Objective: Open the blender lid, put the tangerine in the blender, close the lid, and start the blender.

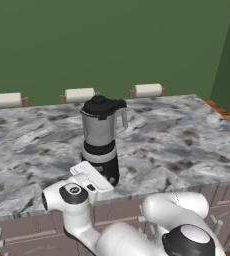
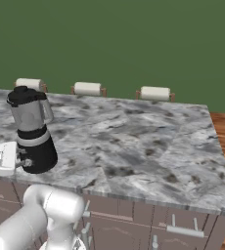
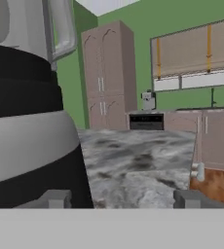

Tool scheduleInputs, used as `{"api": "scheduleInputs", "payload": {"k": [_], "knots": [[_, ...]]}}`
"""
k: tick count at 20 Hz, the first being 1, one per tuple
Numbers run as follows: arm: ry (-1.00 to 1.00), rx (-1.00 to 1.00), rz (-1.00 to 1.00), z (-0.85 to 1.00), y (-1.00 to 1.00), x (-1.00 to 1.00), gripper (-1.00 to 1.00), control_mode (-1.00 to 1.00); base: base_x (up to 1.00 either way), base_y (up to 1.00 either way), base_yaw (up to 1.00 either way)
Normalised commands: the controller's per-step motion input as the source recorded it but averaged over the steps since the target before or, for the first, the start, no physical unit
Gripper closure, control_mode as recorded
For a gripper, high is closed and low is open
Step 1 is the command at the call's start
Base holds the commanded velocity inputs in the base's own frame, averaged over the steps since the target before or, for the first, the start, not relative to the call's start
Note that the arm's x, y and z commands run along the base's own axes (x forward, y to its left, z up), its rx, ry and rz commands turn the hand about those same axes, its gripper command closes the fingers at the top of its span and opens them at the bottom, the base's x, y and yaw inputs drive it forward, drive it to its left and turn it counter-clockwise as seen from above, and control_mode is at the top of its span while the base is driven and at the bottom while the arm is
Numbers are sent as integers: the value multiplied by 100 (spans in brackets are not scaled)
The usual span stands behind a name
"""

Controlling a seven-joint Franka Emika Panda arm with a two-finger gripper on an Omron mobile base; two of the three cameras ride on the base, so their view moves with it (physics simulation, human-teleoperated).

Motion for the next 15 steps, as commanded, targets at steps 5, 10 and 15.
{"api": "scheduleInputs", "payload": {"k": [5, 10, 15], "knots": [[-10, 4, 0, -8, -5, 4, -100, -100, 0, 0, 0], [-14, 8, 0, -21, -31, 0, -100, -100, 0, 0, 0], [-13, 10, 0, -28, -36, 0, -100, -100, 0, 0, 0]]}}
